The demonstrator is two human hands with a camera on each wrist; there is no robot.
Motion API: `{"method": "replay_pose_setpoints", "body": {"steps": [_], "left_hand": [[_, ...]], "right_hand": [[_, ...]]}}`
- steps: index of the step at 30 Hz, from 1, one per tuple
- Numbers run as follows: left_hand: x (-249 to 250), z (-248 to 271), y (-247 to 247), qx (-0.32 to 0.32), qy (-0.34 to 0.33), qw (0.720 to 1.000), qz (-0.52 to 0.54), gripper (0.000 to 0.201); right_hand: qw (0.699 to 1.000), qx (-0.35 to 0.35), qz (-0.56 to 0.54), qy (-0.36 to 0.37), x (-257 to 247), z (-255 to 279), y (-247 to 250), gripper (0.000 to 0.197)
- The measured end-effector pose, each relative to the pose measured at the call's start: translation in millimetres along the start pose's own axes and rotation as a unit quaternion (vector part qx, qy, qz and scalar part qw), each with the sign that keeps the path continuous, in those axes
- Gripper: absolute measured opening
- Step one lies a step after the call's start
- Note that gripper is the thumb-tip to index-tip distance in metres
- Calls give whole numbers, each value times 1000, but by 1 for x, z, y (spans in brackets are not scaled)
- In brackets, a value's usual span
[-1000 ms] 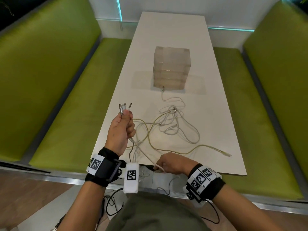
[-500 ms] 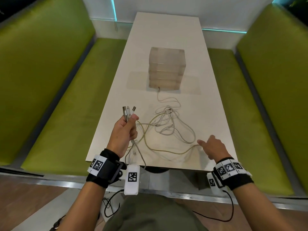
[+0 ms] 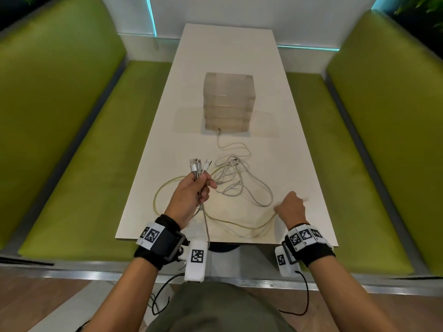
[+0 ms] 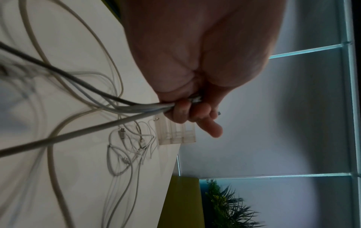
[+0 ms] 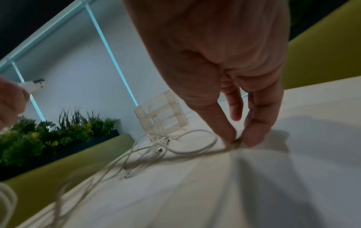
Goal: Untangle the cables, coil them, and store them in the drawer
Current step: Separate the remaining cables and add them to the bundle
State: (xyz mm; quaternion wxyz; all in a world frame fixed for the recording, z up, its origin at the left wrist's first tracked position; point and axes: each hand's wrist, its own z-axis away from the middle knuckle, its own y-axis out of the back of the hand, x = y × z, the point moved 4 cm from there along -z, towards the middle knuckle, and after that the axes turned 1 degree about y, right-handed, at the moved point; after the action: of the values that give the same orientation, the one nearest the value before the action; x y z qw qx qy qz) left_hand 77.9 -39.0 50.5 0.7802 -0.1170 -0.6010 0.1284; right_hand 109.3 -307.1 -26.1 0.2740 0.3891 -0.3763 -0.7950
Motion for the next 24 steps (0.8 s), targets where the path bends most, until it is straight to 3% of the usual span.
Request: {"method": "replay_pose_setpoints", "body": {"steps": [5,9,13,16,24], "left_hand": [[-2,0,0,-3,-7,1000,25,22],[-6,-1,-1,-16,-13,998,58,20],[-10,-1,-10,-22,-14,997,69,18],[-9,0,-12,-18,-21,997,75,16],[-8,2,-1,-12,-35,989,144,17]], "right_hand": [[991,2,-130,12,-5,6,-6,48],[942,31,-279,186,-41,40,11,23],[887,-104,-344,289,-88,89,10,19],[872,-185,-338,300,-105,107,-1,23],[873,-171,-353,289,-104,115,-12,7]]}}
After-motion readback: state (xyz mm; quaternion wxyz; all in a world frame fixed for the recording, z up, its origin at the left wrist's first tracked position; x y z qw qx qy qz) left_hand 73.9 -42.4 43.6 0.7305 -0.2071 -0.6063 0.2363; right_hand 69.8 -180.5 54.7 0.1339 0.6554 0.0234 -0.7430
